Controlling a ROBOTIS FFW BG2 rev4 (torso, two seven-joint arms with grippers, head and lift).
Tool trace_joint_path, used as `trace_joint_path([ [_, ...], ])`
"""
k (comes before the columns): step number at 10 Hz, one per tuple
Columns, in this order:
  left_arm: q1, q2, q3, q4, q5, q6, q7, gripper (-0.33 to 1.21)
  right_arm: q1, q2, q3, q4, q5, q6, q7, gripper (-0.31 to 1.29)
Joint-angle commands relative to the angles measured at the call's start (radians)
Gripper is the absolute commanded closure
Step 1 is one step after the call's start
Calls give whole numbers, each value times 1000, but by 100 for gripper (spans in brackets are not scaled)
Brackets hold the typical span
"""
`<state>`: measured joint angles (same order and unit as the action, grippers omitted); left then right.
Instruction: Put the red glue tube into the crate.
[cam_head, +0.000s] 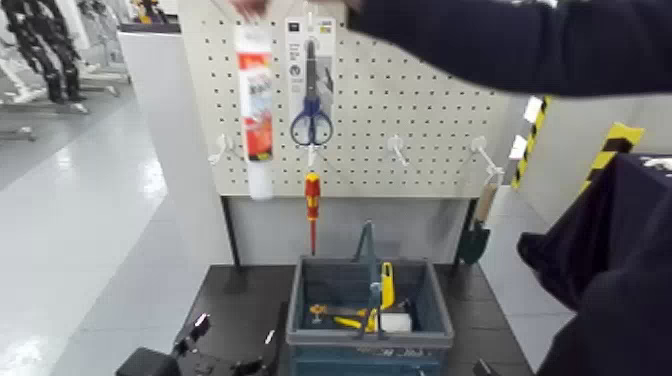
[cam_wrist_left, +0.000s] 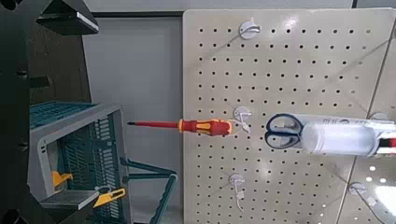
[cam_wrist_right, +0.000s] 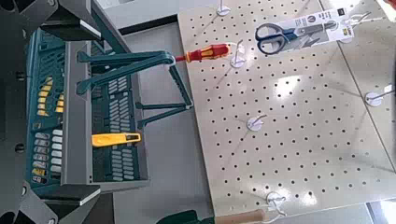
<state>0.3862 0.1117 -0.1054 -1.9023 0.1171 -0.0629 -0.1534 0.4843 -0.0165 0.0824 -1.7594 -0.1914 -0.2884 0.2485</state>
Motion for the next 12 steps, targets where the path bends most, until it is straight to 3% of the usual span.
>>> trace_joint_path([
  [1,2,-1,0,0,1,-6,2,7,0,0,-1,0,-2,0,-2,14],
  [12,2,-1,-4,2,3,-11,2,7,0,-2,-1,-3,-3,5,2,14],
])
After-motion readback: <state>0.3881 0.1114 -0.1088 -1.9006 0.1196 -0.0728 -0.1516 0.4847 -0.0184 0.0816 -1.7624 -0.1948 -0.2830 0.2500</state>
